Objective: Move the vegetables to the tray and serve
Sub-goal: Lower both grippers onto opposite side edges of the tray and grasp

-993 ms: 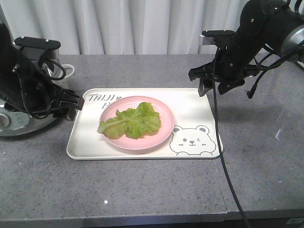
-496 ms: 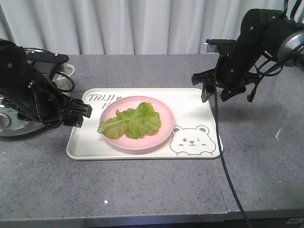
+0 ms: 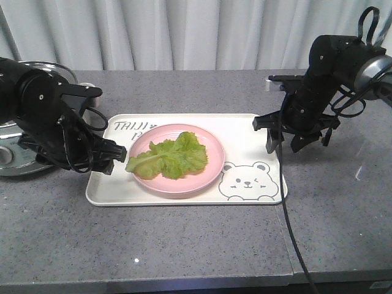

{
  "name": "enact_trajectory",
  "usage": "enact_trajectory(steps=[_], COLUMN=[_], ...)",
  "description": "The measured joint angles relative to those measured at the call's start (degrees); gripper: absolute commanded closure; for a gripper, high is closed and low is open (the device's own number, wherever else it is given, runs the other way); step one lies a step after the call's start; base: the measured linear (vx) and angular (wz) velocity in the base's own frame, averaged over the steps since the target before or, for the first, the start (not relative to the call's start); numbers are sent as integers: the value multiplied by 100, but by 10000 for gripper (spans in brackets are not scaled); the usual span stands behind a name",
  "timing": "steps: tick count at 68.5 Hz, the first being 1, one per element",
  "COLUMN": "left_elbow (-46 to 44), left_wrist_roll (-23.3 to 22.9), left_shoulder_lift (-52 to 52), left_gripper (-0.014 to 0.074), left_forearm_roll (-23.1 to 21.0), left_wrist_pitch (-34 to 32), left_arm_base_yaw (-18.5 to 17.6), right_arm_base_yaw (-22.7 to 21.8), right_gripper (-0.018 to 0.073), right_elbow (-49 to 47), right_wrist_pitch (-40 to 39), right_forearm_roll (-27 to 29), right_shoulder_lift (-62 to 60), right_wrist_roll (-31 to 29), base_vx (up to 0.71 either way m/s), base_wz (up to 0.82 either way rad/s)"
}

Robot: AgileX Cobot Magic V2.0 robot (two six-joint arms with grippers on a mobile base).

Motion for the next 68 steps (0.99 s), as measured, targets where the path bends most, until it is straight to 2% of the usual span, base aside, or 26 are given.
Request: enact_trajectory(steps=[19, 68], left_elbow=[0, 0], left_wrist_roll=[0, 0], left_shoulder_lift=[0, 11], left_gripper=[62, 62], left_forearm_roll=[6, 95], left_wrist_pitch=[-64, -98], left_arm_base_yaw=[0, 0], right_arm_base_yaw=[5, 5], right_gripper=[147, 147], right_elbow=[-1, 523], right_wrist_pitch=[0, -37], right_forearm_roll=[231, 228], right_shoulder_lift=[-107, -107], right_wrist_roll=[43, -1], base_vx=[0, 0], base_wz=[0, 0])
